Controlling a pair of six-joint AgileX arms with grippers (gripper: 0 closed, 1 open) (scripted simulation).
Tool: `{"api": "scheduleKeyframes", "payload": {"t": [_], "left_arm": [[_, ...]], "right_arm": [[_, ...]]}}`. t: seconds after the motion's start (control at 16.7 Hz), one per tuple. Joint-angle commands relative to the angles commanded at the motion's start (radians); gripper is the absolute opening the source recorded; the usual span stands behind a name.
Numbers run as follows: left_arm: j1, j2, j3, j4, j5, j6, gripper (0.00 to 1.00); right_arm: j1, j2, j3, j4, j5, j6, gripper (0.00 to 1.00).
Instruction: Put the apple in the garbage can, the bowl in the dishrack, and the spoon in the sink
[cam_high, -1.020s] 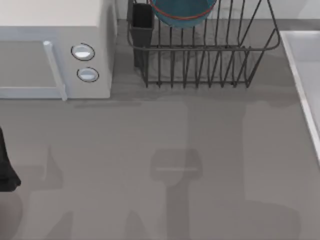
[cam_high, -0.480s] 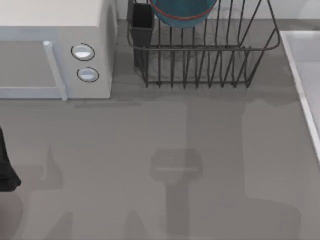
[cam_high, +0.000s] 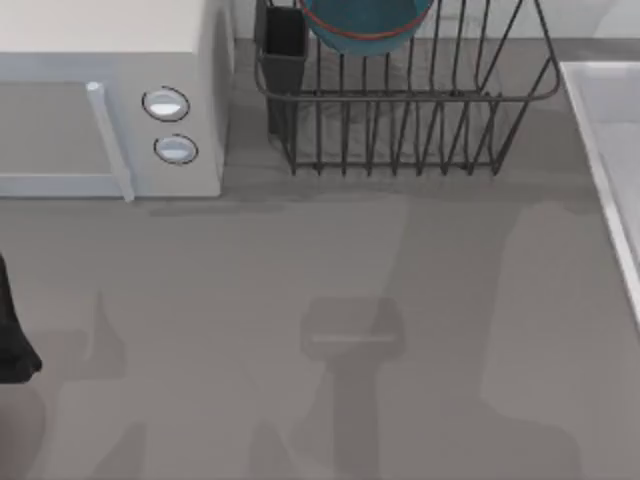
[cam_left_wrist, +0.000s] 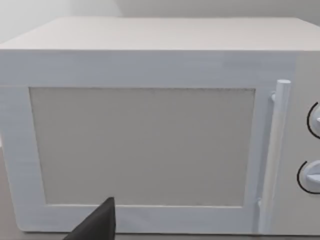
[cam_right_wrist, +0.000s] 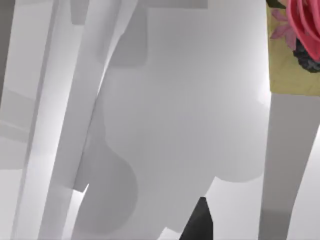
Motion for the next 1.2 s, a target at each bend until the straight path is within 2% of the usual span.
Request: {"api": "scheduleKeyframes", "payload": {"t": [0.3,1.08,1.2], "left_arm": [[0.000,0.000,0.000,0.000,0.000,0.000,1.00],[0.000,0.000,0.000,0.000,0.000,0.000,1.00],[0.000,0.000,0.000,0.000,0.000,0.000,1.00]], "right_arm": [[0.000,-0.008,-0.026,0.025,0.000,0.001,0.00],[0.000,-0.008,-0.026,0.025,0.000,0.001,0.98],[0.000,-0.008,-0.026,0.025,0.000,0.001,1.00]]}}
